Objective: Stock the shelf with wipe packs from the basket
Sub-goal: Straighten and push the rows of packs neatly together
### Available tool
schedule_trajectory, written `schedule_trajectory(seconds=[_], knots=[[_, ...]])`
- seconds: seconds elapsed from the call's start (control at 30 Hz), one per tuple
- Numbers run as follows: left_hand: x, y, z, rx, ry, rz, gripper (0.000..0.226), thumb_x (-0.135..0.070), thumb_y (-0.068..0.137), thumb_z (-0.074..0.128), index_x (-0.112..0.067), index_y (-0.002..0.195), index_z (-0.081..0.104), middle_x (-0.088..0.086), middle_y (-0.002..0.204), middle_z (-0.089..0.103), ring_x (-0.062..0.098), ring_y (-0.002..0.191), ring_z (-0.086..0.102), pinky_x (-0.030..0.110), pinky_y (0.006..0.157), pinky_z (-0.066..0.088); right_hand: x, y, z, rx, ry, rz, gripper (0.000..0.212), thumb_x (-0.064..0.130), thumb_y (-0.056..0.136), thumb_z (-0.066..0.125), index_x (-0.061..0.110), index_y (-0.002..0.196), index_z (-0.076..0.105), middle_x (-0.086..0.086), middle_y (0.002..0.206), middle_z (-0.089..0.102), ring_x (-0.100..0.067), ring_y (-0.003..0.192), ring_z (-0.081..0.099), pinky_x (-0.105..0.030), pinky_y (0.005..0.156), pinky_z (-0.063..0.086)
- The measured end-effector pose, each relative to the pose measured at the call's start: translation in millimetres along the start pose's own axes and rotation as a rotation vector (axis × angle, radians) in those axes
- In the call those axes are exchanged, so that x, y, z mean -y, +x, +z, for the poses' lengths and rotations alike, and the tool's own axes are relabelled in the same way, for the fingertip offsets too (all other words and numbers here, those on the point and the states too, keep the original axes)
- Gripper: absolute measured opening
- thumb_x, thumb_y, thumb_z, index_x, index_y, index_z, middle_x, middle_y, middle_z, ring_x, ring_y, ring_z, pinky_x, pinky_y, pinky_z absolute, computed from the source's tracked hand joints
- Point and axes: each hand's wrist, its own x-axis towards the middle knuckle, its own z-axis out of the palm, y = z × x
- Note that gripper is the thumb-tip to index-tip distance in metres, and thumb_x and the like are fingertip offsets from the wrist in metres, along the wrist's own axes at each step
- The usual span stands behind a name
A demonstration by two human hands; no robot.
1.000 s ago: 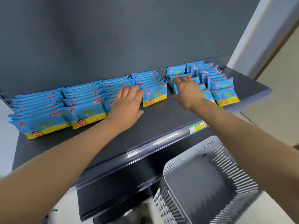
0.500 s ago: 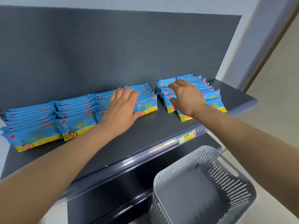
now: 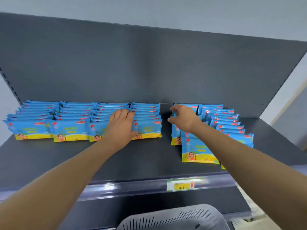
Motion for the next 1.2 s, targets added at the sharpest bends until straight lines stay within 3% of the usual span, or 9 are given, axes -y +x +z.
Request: schedule_trajectory(seconds=[0.1, 0.17, 0.27, 0.33, 0.43, 0.57, 0.77, 0.93, 1.2], knots=[[10, 9, 8, 0.013, 0.041, -0.022, 0.066, -0.043, 0.082, 0.064, -0.013, 0.134, 0.038, 0.004, 0.129, 0.042, 0.024, 0.124, 0.032, 0.032, 0.106, 0.018, -2, 20, 11, 0.043, 0.085, 0.038, 0.011, 0.015, 0.085, 0.06, 0.008, 0.088, 0.053, -0.005, 0.081, 0.053, -0.027, 0.082, 0.05, -0.027, 0.058, 0.04], [16, 15, 14, 0.039, 0.027, -0.031, 0.07, -0.046, 0.08, 0.064, -0.014, 0.135, 0.036, 0.003, 0.13, 0.042, 0.023, 0.125, 0.031, 0.032, 0.108, 0.018, -6, 28, 20, 0.119, 0.167, 0.065, 0.033, 0.019, 0.084, 0.065, 0.007, 0.114, 0.054, -0.008, 0.106, 0.058, -0.024, 0.097, 0.054, -0.025, 0.072, 0.042], [25, 25, 28, 0.109, 0.035, -0.01, 0.088, -0.056, 0.072, 0.068, -0.014, 0.139, 0.03, 0.002, 0.138, 0.037, 0.022, 0.132, 0.026, 0.034, 0.113, 0.013, -14, 36, 32, 0.23, 0.244, 0.103, 0.076, 0.026, 0.08, 0.072, 0.01, 0.143, 0.031, -0.007, 0.144, 0.04, -0.023, 0.125, 0.046, -0.029, 0.095, 0.041], [30, 33, 38, 0.141, 0.05, 0.003, 0.098, -0.062, 0.067, 0.067, -0.014, 0.142, 0.025, 0.003, 0.141, 0.033, 0.023, 0.135, 0.022, 0.036, 0.115, 0.008, -19, 42, 38, 0.278, 0.255, 0.124, 0.088, 0.027, 0.077, 0.075, 0.012, 0.147, 0.023, -0.006, 0.151, 0.031, -0.023, 0.132, 0.04, -0.035, 0.106, 0.038], [34, 40, 50, 0.17, 0.109, 0.021, 0.102, -0.065, 0.068, 0.064, -0.014, 0.145, 0.019, 0.004, 0.147, 0.028, 0.023, 0.139, 0.016, 0.039, 0.116, 0.001, -22, 49, 48, 0.298, 0.289, 0.149, 0.093, 0.025, 0.076, 0.077, 0.014, 0.148, 0.019, -0.006, 0.152, 0.029, -0.023, 0.132, 0.04, -0.037, 0.108, 0.038], [36, 48, 60, 0.199, 0.114, -0.009, 0.104, -0.063, 0.069, 0.064, -0.014, 0.147, 0.014, 0.003, 0.151, 0.025, 0.023, 0.141, 0.011, 0.038, 0.116, -0.003, -20, 56, 58, 0.349, 0.363, 0.113, 0.089, 0.018, 0.075, 0.077, 0.014, 0.146, 0.023, -0.003, 0.144, 0.039, -0.014, 0.114, 0.048, -0.024, 0.091, 0.041], [34, 56, 66, 0.213, 0.127, -0.017, 0.096, -0.051, 0.076, 0.065, -0.013, 0.147, 0.012, 0.002, 0.149, 0.03, 0.02, 0.142, 0.009, 0.036, 0.114, -0.009, -21, 70, 66, 0.352, 0.31, 0.04, 0.071, 0.014, 0.079, 0.074, 0.011, 0.138, 0.034, -0.003, 0.132, 0.05, -0.017, 0.112, 0.053, -0.027, 0.093, 0.046], [28, 55, 65, 0.165, 0.227, 0.019, 0.085, -0.049, 0.079, 0.061, -0.016, 0.146, 0.02, -0.001, 0.143, 0.036, 0.019, 0.139, 0.016, 0.037, 0.114, -0.012, -22, 75, 68, 0.243, 0.168, -0.039, 0.053, 0.02, 0.078, 0.075, 0.007, 0.121, 0.048, -0.007, 0.116, 0.058, -0.014, 0.091, 0.054, -0.024, 0.074, 0.047], [22, 46, 60, 0.13, 0.351, -0.113, 0.096, -0.071, 0.065, 0.06, -0.014, 0.137, 0.032, 0.001, 0.136, 0.033, 0.023, 0.136, 0.02, 0.044, 0.115, -0.009, -26, 68, 65, 0.248, 0.031, -0.067, 0.047, 0.012, 0.076, 0.072, 0.008, 0.116, 0.049, -0.008, 0.116, 0.059, -0.024, 0.102, 0.06, -0.034, 0.083, 0.053]])
